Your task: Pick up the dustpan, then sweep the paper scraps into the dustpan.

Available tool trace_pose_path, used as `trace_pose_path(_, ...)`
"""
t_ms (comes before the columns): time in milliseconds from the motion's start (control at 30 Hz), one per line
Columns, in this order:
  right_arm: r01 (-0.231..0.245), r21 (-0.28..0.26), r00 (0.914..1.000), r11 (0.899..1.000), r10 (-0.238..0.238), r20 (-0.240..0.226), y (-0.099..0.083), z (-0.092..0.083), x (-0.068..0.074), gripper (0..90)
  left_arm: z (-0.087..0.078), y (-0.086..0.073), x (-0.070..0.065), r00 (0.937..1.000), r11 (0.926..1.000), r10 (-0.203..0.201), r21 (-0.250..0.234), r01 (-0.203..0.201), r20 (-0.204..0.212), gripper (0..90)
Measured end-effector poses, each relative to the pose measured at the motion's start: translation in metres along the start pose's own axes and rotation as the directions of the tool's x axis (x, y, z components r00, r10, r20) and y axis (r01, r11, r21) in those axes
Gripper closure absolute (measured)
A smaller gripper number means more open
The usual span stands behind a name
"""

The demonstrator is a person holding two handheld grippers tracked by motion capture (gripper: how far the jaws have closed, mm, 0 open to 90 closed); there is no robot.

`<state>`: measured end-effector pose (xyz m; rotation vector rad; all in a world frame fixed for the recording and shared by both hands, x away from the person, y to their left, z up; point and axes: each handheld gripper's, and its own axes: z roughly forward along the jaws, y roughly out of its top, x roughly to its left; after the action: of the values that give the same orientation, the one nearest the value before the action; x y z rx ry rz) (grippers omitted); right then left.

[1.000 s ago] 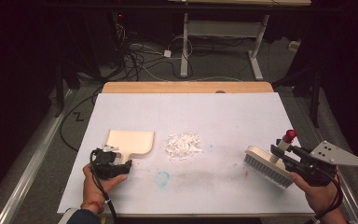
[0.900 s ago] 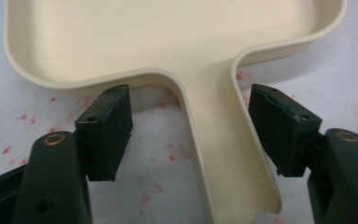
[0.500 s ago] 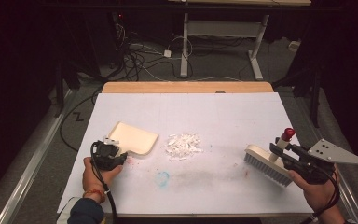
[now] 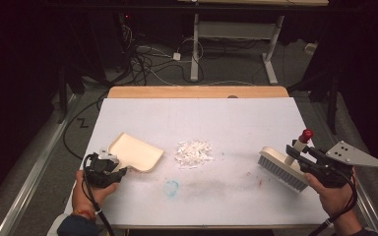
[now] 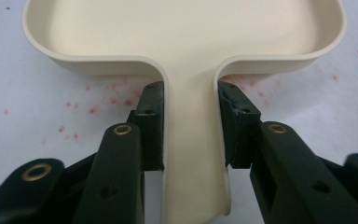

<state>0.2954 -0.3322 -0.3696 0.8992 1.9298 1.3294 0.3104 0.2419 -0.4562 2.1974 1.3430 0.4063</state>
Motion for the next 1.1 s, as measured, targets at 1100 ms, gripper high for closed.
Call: trace_pose_path(1100, -0.025, -0.017, 0.9997, 1.000, 0.025, 0.000, 0.045, 0.135, 0.017, 70.4, -0.015, -0.011, -0.040, 0.9736, 0.9756, 0.203, 0.062, -0.210, 0.104, 63.6)
